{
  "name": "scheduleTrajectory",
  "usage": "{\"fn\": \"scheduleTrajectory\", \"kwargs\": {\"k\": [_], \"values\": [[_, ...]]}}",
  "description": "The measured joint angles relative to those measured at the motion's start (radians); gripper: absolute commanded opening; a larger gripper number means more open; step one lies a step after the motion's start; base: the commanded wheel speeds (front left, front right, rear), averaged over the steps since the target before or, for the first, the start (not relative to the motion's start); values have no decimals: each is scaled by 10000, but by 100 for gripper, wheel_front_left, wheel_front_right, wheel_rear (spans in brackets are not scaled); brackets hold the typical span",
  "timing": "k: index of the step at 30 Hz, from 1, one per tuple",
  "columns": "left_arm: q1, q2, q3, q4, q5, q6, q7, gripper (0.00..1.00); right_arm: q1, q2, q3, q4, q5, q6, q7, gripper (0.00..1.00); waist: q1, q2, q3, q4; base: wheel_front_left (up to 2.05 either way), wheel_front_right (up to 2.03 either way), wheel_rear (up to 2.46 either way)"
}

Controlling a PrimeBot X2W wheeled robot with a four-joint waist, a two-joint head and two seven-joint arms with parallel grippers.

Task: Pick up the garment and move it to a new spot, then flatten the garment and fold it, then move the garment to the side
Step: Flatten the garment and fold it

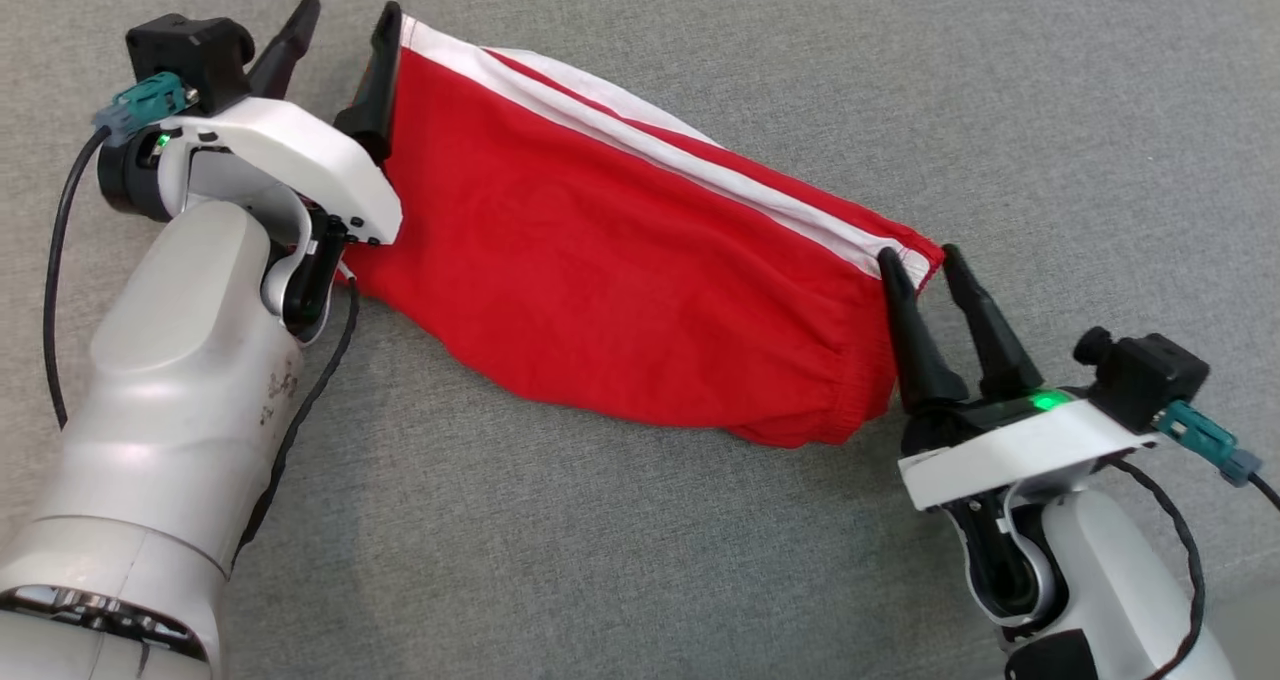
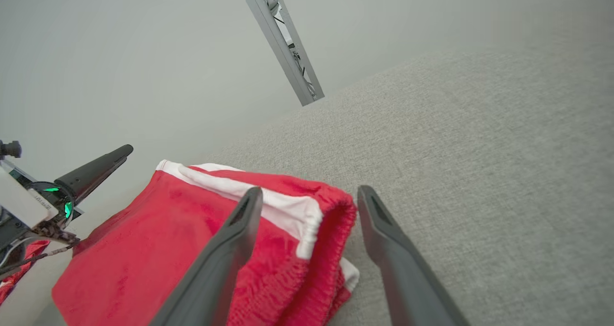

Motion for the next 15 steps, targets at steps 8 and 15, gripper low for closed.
{"fn": "scheduleTrajectory", "kwargs": {"k": [8,15], "values": [[1346,405,1446,-2738,794,1377,-157,100,288,-6,-1283,-953,-2138,2,-157,100,-1,0,-213,363,0,0,0],[3634,577,2571,-5637,1858,2276,-157,100,539,-6,-1933,-1390,-3407,2,-161,100,0,0,-541,725,0,0,0]]}}
